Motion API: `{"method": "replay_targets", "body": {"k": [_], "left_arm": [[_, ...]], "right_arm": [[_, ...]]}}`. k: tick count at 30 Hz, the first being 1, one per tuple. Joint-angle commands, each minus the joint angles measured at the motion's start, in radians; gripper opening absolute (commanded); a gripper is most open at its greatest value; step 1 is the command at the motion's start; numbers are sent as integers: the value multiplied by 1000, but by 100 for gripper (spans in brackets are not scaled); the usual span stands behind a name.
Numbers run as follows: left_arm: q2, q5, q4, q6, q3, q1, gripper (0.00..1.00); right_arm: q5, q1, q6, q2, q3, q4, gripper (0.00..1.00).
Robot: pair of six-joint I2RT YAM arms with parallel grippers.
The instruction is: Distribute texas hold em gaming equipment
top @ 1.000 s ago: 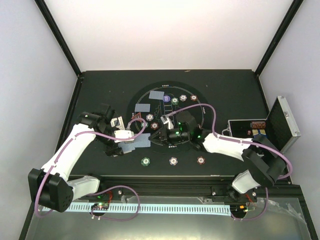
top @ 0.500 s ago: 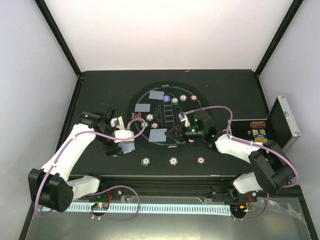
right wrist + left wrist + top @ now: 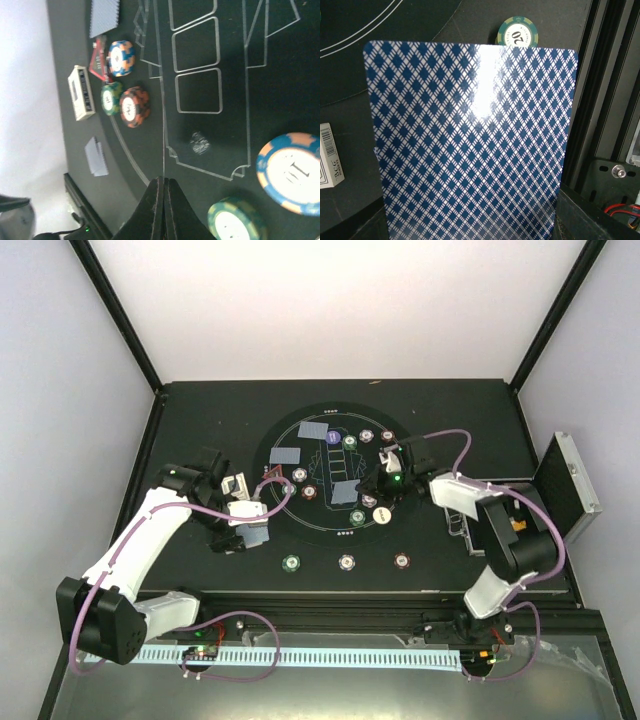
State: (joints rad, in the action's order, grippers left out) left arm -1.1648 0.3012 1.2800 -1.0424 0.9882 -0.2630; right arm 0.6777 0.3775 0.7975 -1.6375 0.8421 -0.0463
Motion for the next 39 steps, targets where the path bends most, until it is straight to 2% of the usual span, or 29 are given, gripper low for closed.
{"method": "replay_targets", "body": {"k": [1,8,14,16,19,21,24,27,29,34,39], "left_arm": [[15,-7,31,-1,32,2,2],[17,-11,36,-1,32,2,1],[17,3,41,-5,38,1,2],[14,7,41,-4,39,2,2],[14,11,44,-2,40,1,1],[15,14,45,-2,41,1,2],[16,16,46,-2,42,1,2],[14,22,48,-1,51,1,1],[12,33,52,2,58,1,1],[8,48,58,2,61,1,2],[10,47,62,1,58,1,2]], "right_arm": [[-37,0,-88,-85,71,-87,1],[-80,0,-135,-163,152,-160,1],[-212,-1,-222,-108,173,-300,25],[-232,-1,-229,-82,172,-325,31],[-242,3,-223,-33,170,-343,34],[-236,20,-206,11,162,-332,40],[-183,87,-139,87,141,-260,55],[-125,199,-20,151,105,-116,71],[-107,295,61,163,93,-22,77],[-82,464,213,118,83,180,81],[-71,551,278,63,90,297,82]]}}
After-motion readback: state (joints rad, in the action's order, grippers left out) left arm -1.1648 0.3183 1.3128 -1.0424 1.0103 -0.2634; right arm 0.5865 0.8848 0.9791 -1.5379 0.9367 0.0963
